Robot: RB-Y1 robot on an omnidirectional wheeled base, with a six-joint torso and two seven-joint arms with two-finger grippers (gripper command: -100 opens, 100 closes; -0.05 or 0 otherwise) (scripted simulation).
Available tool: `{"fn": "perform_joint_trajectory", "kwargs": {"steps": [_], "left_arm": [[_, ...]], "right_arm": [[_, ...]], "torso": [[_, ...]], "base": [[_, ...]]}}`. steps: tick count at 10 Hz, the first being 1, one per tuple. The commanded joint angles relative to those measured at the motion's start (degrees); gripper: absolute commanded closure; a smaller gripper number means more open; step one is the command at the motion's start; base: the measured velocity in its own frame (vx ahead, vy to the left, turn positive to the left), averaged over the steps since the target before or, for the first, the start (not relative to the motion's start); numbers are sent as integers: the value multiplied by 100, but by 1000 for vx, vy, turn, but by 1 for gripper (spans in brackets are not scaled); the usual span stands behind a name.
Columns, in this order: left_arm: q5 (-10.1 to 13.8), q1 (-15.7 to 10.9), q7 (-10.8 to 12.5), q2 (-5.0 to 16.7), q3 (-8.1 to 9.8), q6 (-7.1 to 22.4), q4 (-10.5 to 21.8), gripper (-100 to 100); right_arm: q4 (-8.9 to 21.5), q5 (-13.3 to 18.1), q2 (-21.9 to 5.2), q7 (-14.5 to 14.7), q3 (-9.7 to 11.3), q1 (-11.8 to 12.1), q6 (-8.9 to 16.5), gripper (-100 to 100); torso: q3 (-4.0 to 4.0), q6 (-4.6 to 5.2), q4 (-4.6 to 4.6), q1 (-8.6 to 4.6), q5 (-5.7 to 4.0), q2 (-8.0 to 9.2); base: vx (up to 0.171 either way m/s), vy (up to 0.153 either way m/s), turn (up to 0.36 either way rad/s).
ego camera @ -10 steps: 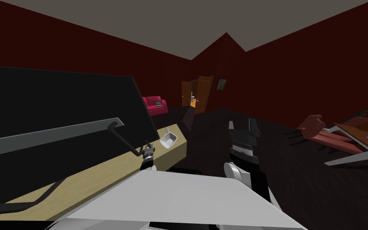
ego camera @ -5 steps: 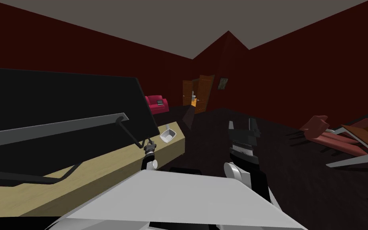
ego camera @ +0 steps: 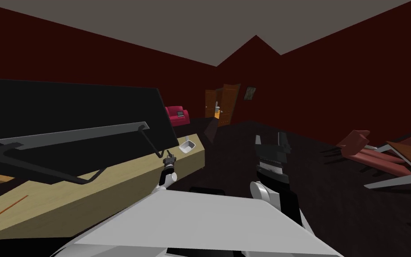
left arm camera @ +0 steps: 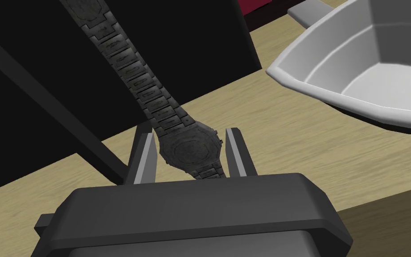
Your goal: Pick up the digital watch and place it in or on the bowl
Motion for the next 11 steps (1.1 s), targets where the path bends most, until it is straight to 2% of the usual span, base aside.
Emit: {"fn": "perform_joint_trajectory", "kwargs": {"steps": [1,7,11], "left_arm": [[13,-130,-23,21,52,194,-18,100],[72,-528,-252,133,298,824,-168,100],[141,-860,-608,182,474,1201,-293,100]], "right_arm": [[0,0,0,0,0,0,0,0],[0,0,-1,0,-1,1,0,0],[0,0,-1,0,-1,2,0,0]], "torso": [[0,0,0,0,0,0],[-23,-2,-8,13,-3,-41],[-46,5,-14,-3,-10,-83]], "base": [[-96,-110,55],[-70,-91,47],[28,-107,44]]}}
